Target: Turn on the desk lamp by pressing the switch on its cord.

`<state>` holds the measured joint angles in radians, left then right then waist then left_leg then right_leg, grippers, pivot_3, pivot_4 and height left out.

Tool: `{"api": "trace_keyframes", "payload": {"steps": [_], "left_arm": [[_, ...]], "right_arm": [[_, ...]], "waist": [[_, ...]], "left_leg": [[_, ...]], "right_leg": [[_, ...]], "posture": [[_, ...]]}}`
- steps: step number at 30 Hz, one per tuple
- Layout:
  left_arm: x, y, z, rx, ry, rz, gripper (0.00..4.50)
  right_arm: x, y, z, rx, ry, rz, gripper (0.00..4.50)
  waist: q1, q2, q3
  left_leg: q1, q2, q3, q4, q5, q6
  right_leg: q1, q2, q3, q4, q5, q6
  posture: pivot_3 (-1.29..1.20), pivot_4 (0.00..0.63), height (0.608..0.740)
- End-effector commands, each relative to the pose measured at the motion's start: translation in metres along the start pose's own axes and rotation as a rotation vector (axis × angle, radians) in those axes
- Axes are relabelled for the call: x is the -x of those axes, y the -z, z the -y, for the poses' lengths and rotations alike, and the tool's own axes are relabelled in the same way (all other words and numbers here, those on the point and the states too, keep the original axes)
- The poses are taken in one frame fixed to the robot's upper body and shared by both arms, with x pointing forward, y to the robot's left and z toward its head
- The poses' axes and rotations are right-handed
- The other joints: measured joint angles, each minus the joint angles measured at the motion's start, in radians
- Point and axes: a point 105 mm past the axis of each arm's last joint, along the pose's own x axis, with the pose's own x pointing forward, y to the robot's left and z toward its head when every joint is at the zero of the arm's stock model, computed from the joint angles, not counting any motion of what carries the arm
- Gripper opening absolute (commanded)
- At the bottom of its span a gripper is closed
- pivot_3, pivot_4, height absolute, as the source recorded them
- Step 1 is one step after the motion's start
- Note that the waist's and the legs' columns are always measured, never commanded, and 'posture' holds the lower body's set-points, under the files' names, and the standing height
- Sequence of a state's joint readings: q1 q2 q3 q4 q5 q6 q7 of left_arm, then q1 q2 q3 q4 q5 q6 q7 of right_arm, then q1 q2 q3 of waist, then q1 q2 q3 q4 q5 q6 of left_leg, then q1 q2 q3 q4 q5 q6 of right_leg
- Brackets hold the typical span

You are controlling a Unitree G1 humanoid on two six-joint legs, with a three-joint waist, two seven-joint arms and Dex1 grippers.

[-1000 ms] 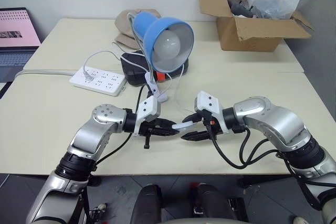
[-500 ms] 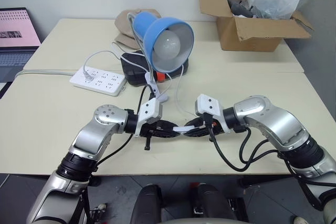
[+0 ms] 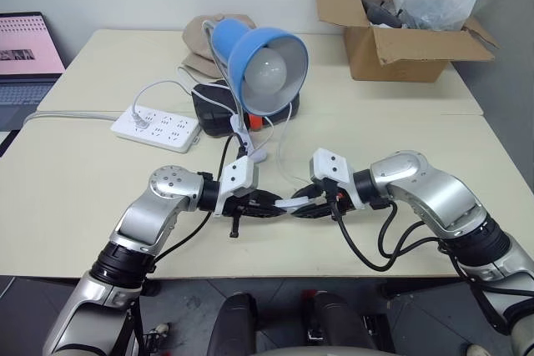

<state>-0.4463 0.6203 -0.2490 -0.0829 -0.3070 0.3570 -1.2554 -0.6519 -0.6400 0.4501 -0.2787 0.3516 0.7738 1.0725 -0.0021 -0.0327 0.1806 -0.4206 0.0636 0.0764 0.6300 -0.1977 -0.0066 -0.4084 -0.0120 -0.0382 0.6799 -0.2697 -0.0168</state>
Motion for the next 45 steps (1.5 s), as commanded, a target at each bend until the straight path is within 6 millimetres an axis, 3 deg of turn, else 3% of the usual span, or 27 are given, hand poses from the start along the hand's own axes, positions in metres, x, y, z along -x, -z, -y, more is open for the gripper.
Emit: {"api": "trace_keyframes", "payload": {"steps": [1,3,26,27,35,45], "left_arm": [[0.002,-0.011,-0.005,-0.059,-0.026,0.021,0.41],[0.002,-0.01,-0.006,-0.064,-0.031,0.018,0.41],[0.0,-0.008,-0.013,-0.109,-0.072,0.005,0.41],[0.0,-0.008,-0.013,-0.109,-0.072,0.006,0.41],[-0.001,-0.008,-0.011,-0.105,-0.068,0.01,0.41],[-0.002,-0.009,-0.012,-0.11,-0.07,0.011,0.41]], "right_arm": [[0.006,-0.016,-0.001,0.045,0.002,0.045,2.53],[0.008,-0.019,-0.003,0.045,-0.001,0.049,2.78],[0.008,-0.009,0.005,0.016,0.085,-0.011,2.78],[0.008,-0.008,0.006,0.02,0.088,-0.014,2.42],[0.007,-0.006,0.009,0.038,0.103,-0.028,0.82],[0.006,-0.007,0.008,0.055,0.092,-0.019,0.7]], "waist": [[0.0,0.0,0.0],[0.0,0.0,0.0],[0.0,0.0,0.0],[0.0,0.0,0.0],[0.0,0.0,0.0],[0.0,0.0,0.0]], "left_leg": [[0.0,0.0,0.0,0.0,0.0,0.0],[0.0,0.0,0.0,0.0,0.0,0.0],[0.0,0.0,0.0,0.0,0.0,0.0],[0.0,0.0,0.0,0.0,0.0,0.0],[0.0,0.0,0.0,0.0,0.0,0.0],[0.0,0.0,0.001,0.0,0.0,0.0]], "right_leg": [[0.0,0.0,0.0,0.0,0.0,0.0],[0.0,0.0,0.0,0.0,0.0,0.0],[0.0,0.0,0.0,0.0,0.0,0.0],[0.0,0.0,0.0,0.0,0.0,0.0],[0.0,0.0,0.0,0.0,0.0,0.0],[0.0,0.0,0.0,0.0,0.0,0.0]], "posture": [[0.0,0.15,0.74],[0.0,0.15,0.74],[0.0,0.15,0.74],[0.0,0.15,0.74],[0.0,0.15,0.74],[0.0,0.15,0.74]]}}
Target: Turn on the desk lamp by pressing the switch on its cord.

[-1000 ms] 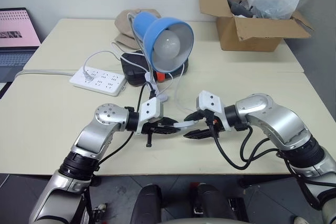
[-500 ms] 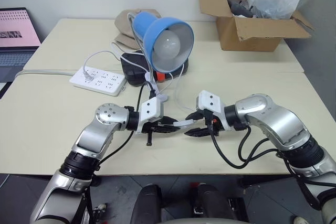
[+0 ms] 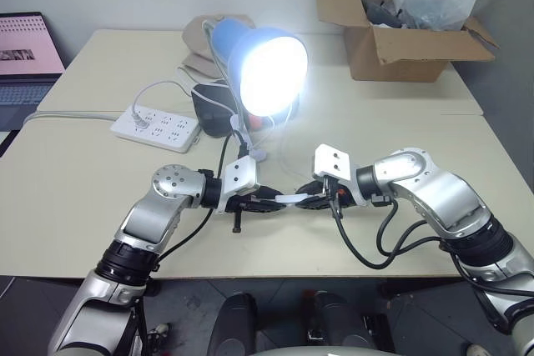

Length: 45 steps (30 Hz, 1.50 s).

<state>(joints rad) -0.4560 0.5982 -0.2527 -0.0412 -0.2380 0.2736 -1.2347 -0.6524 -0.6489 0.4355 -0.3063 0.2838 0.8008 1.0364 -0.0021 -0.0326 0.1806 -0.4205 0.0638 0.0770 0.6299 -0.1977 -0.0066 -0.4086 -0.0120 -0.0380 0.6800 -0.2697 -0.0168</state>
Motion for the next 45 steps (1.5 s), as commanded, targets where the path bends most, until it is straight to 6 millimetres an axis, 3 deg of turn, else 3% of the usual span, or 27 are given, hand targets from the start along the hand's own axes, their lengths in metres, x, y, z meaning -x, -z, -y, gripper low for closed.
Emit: {"api": "trace_keyframes", "payload": {"steps": [1,2,4,12,17,23,33,35,45], "left_arm": [[0.0,-0.011,-0.005,-0.04,-0.028,0.034,0.41],[0.0,-0.011,-0.005,-0.042,-0.029,0.032,0.41],[0.0,-0.01,-0.005,-0.05,-0.03,0.026,0.41],[-0.002,0.0,-0.006,-0.11,-0.033,-0.03,0.41],[-0.01,0.008,-0.015,-0.157,-0.078,-0.059,0.41],[-0.026,0.015,-0.029,-0.188,-0.142,-0.047,0.41],[-0.037,0.024,-0.04,-0.184,-0.138,-0.046,0.41],[-0.037,0.024,-0.039,-0.167,-0.123,-0.032,1.11],[-0.018,0.014,-0.036,-0.133,-0.162,0.032,3.34]], "right_arm": [[0.0,-0.009,-0.001,0.028,-0.006,0.036,0.7],[0.0,-0.01,-0.001,0.033,-0.005,0.044,0.7],[0.001,-0.012,0.0,0.048,0.0,0.057,1.4],[0.006,-0.016,0.002,0.115,0.024,0.092,3.34],[0.026,-0.021,0.006,0.197,0.094,0.081,4.49],[0.06,0.009,0.003,0.161,0.208,-0.024,4.5],[0.073,0.037,-0.021,0.03,0.298,-0.074,4.5],[0.074,0.04,-0.023,0.012,0.319,-0.08,4.5],[0.091,0.047,-0.016,-0.06,0.431,-0.077,4.5]], "waist": [[0.0,0.0,0.0],[0.0,0.0,0.0],[0.0,0.0,0.0],[0.0,0.0,0.0],[0.001,0.0,0.0],[0.013,0.0,0.0],[0.002,0.0,0.0],[0.001,0.0,0.0],[0.0,0.0,0.0]], "left_leg": [[0.0,0.0,0.0,0.0,0.0,0.0],[0.0,0.0,0.0,0.0,0.0,0.0],[0.0,0.0,0.0,0.0,0.0,0.0],[0.0,0.0,0.0,0.0,0.0,0.0],[0.0,0.0,0.001,0.0,0.0,0.0],[-0.001,-0.001,0.001,0.0,0.0,0.0],[0.0,0.0,0.0,0.0,0.0,0.0],[0.0,-0.001,0.001,0.0,0.0,0.0],[0.0,-0.001,0.001,0.0,0.0,0.0]], "right_leg": [[0.0,0.0,0.0,0.0,0.0,0.0],[0.0,0.0,0.0,0.0,0.0,0.0],[0.0,0.0,0.0,0.0,0.0,0.0],[0.0,0.0,0.0,0.0,0.0,0.0],[0.0,0.0,0.0,0.0,0.0,0.0],[0.0,-0.001,0.0,-0.001,0.0,0.0],[0.0,0.0,-0.001,0.0,0.0,0.0],[0.0,-0.001,0.0,0.0,0.0,0.001],[0.0,-0.001,0.001,0.0,0.001,0.001]], "posture": [[0.0,0.15,0.74],[0.0,0.15,0.74],[0.0,0.15,0.74],[0.0,0.15,0.74],[0.0,0.15,0.74],[0.0,0.15,0.74],[0.0,0.15,0.74],[0.0,0.15,0.74],[0.0,0.15,0.74]]}}
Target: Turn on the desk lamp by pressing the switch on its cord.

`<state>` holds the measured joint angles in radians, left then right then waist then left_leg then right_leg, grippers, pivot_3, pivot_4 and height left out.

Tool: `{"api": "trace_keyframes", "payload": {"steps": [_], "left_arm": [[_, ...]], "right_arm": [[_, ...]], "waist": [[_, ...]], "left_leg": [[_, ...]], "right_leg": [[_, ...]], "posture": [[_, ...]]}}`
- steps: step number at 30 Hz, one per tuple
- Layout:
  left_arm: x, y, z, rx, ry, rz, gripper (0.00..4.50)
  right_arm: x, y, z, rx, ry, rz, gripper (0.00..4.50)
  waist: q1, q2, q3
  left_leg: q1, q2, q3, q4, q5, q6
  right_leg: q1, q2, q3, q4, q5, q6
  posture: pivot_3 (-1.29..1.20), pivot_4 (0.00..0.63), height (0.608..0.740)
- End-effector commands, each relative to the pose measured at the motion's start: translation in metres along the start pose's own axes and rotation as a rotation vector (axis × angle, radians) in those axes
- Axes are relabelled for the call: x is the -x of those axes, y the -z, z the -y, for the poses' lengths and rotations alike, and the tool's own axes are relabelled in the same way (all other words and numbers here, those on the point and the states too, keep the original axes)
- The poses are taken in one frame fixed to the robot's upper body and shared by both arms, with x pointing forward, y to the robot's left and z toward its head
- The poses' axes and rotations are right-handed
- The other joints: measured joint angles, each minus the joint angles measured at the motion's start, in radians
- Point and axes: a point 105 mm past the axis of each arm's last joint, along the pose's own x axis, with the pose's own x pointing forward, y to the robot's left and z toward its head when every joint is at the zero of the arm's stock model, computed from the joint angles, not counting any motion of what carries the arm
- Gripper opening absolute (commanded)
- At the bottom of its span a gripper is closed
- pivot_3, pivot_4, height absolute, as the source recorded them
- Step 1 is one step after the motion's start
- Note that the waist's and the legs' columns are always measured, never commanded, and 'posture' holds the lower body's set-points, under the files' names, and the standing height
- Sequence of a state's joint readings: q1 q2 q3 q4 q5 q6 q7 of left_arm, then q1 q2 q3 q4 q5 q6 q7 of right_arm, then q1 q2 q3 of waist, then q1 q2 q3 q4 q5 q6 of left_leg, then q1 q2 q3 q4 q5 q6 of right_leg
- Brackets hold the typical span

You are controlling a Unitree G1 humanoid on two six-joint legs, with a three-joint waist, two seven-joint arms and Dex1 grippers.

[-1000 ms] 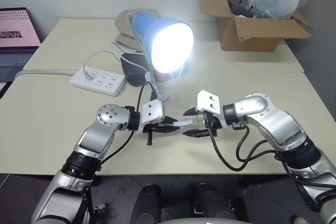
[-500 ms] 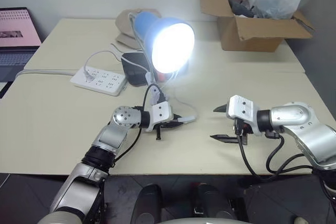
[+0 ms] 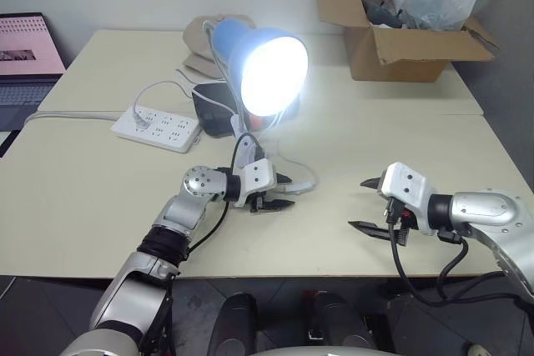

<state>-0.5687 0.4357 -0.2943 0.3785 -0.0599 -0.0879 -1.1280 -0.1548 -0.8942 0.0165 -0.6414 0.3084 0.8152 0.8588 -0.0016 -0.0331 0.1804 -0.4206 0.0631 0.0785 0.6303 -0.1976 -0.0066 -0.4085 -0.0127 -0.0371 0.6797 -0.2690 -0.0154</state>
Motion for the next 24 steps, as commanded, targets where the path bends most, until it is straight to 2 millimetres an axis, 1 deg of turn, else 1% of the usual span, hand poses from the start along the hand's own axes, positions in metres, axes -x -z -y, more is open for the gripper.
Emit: {"api": "trace_keyframes", "payload": {"steps": [1,2,6,8,10,12,14,18,21,24], "left_arm": [[0.018,-0.016,-0.005,-0.029,-0.067,0.053,3.5],[0.024,-0.019,-0.006,-0.023,-0.091,0.061,3.76],[0.06,-0.015,-0.004,-0.003,-0.19,0.009,3.76],[0.07,-0.016,-0.004,0.019,-0.237,0.004,3.76],[0.085,-0.019,-0.004,0.063,-0.292,0.004,3.76],[0.104,-0.021,0.008,0.105,-0.324,-0.009,3.76],[0.117,-0.023,0.021,0.174,-0.335,-0.008,3.76],[0.131,-0.023,0.033,0.247,-0.36,-0.022,3.76],[0.136,-0.026,0.035,0.281,-0.381,-0.008,3.76],[0.138,-0.025,0.04,0.277,-0.373,-0.028,3.76]], "right_arm": [[0.008,-0.008,0.006,0.023,0.045,0.027,4.5],[0.01,-0.008,0.008,0.024,0.054,0.031,4.5],[0.018,-0.017,0.012,0.044,0.07,0.112,4.5],[0.022,-0.017,0.011,0.033,0.06,0.133,4.5],[0.027,-0.02,0.012,0.073,0.069,0.188,4.5],[0.032,-0.019,0.013,0.102,0.061,0.216,4.5],[0.034,-0.016,0.016,0.105,0.047,0.223,4.5],[0.036,-0.017,0.02,0.118,0.024,0.243,4.5],[0.036,-0.018,0.021,0.123,0.007,0.254,4.5],[0.036,-0.02,0.023,0.128,-0.004,0.261,4.5]], "waist": [[-0.001,0.0,0.0],[-0.002,0.0,0.0],[-0.004,0.0,0.0],[-0.002,0.0,0.0],[-0.001,0.0,0.0],[-0.001,0.0,0.0],[-0.001,0.0,0.0],[-0.002,0.0,0.0],[0.0,0.0,0.0],[0.0,0.0,0.0]], "left_leg": [[0.0,0.0,0.0,0.0,0.0,0.0],[0.0,0.0,0.0,0.0,0.0,0.0],[0.001,0.001,0.0,0.0,0.0,0.0],[0.001,0.001,0.0,-0.001,0.0,0.0],[0.001,0.001,0.0,0.0,0.0,0.0],[0.002,0.0,0.0,0.0,0.0,0.0],[0.002,0.0,0.0,0.0,0.0,0.0],[0.004,0.0,0.0,-0.001,0.0,0.0],[0.004,0.0,-0.001,-0.001,0.0,0.0],[0.004,0.0,-0.001,-0.001,0.0,0.0]], "right_leg": [[0.0,0.0,0.0,0.0,0.0,0.0],[0.0,0.0,0.0,0.0,0.0,0.0],[0.0,0.0,0.0,0.0,0.0,0.0],[0.0,0.0,0.0,0.0,0.0,0.0],[0.001,0.0,0.0,0.0,0.0,0.0],[0.002,-0.001,0.0,-0.001,0.0,0.0],[0.002,-0.001,0.0,-0.001,0.0,0.0],[0.002,-0.002,0.0,-0.001,0.0,0.0],[0.003,-0.002,-0.001,0.0,0.0,0.0],[0.003,-0.002,-0.001,0.0,0.0,-0.001]], "posture": [[0.0,0.15,0.74],[0.0,0.15,0.74],[0.0,0.15,0.74],[0.0,0.15,0.74],[0.0,0.15,0.74],[0.0,0.15,0.74],[0.0,0.15,0.74],[0.0,0.15,0.74],[0.0,0.15,0.74],[0.0,0.15,0.74]]}}
